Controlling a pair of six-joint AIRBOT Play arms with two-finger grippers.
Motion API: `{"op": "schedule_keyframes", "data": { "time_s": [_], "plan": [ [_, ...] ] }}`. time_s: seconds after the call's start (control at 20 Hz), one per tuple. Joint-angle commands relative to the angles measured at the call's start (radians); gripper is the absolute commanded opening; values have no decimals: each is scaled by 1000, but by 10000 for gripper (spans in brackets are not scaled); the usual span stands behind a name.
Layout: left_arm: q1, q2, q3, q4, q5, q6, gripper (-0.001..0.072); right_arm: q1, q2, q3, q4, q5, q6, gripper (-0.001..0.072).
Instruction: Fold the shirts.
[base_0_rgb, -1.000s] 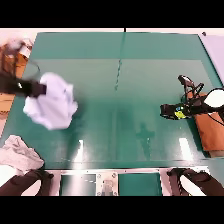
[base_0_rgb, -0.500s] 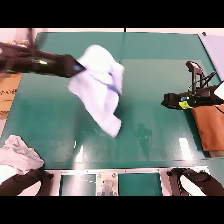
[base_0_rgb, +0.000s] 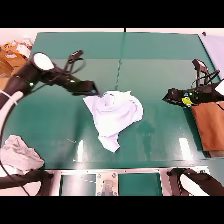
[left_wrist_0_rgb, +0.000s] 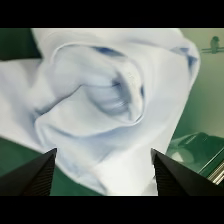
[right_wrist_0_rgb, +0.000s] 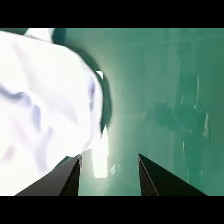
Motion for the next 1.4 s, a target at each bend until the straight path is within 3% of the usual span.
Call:
{"op": "schedule_keyframes", "data": {
  "time_s": [0.0,0.15,0.35,0.65,0.7,0.75,0.8,0.95,1.05,1.2,1.35],
  "plan": [
    [134,-13,-34,69,-241,-32,657,-34,-112,-26,6,-2,3,418],
    [109,17,-201,48,-174,-31,656,-16,-216,-126,126,-94,-44,391],
    [-8,7,-420,-112,118,-9,657,58,-338,-218,312,-234,-154,391],
    [-229,-18,-477,-211,332,3,638,160,-478,-214,459,-369,-250,389],
    [-239,-18,-477,-217,348,2,440,160,-481,-214,480,-396,-251,348],
    [-240,-18,-477,-219,343,5,138,159,-481,-211,478,-412,-251,185],
    [-232,-18,-475,-217,323,5,24,152,-481,-206,476,-408,-273,33],
    [-180,14,-436,-137,195,-4,22,97,-474,-167,449,-312,-329,14],
    [-132,82,-375,-14,136,-67,22,27,-434,-110,431,-221,-329,13],
    [-56,225,-215,51,89,-101,22,-76,-286,32,426,-102,-329,13],
    [-28,341,6,73,73,-97,22,-132,-84,228,426,-70,-326,13]
  ]
}}
